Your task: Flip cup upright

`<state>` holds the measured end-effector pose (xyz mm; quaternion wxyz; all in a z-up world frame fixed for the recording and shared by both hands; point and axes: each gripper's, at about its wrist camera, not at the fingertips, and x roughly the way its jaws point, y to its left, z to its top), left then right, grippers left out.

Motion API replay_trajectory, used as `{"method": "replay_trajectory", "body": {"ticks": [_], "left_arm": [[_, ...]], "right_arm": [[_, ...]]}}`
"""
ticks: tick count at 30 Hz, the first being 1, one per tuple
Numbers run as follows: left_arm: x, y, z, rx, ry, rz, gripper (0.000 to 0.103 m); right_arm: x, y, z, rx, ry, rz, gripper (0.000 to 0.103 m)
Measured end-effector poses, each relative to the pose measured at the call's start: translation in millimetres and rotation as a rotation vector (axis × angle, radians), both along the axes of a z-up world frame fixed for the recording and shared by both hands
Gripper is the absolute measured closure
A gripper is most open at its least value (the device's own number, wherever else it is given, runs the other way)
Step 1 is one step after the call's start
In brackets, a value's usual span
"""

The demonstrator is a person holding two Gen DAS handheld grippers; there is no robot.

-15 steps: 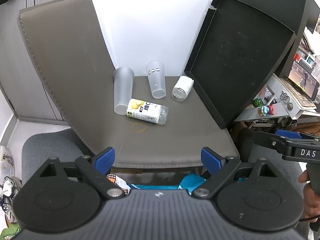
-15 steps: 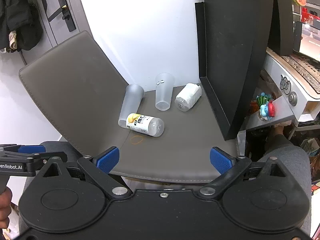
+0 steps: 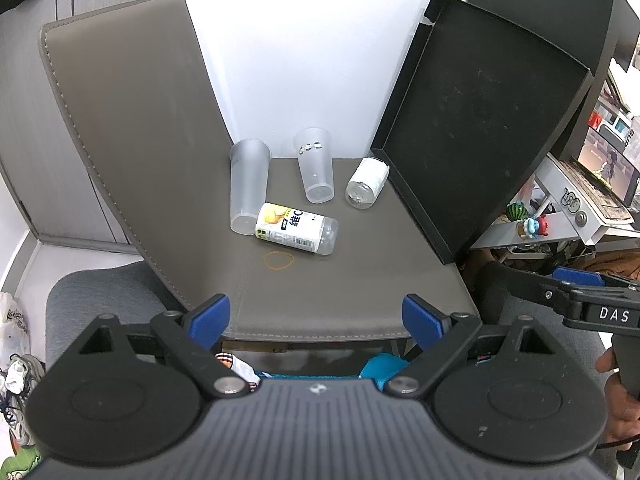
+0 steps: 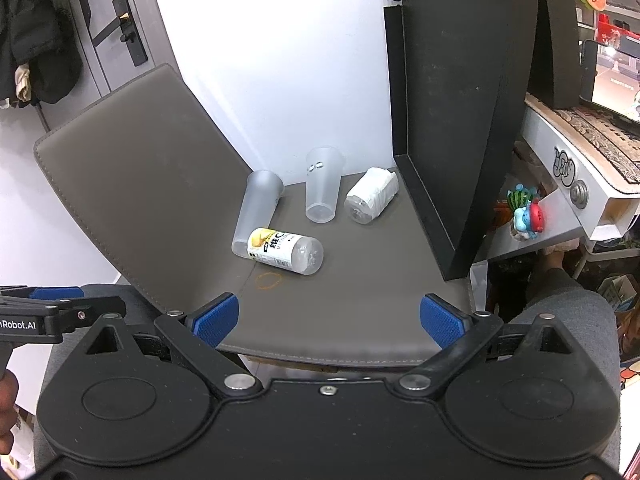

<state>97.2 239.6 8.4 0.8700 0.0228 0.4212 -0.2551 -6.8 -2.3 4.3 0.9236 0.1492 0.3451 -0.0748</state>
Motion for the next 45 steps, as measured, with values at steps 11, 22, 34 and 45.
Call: {"method": "replay_trajectory", "body": {"ticks": [11, 22, 34, 45], "left_arm": [[0.2, 3.0, -0.1, -0.002, -0.01, 0.006, 0.011], [-1.2, 0.8, -1.9, 0.006, -0.014, -0.005, 0.011], [-4.4, 0.7, -5.4, 0.01, -0.013, -0.006, 0.011], [-4.9, 2.4, -5.9, 0.009, -0.018, 0.0, 0.011]], "right_arm": [[-3.2, -3.0, -1.4, 0.001, -0.007, -0.01, 0.005], [-5.7, -5.0, -4.6, 0.004, -0.009, -0.021, 0.005], [-8.8, -6.3, -6.3, 0.007, -0.009, -0.032, 0.005], [-10.3, -7.1, -8.8, 0.009, -0.008, -0.038, 0.005]]}}
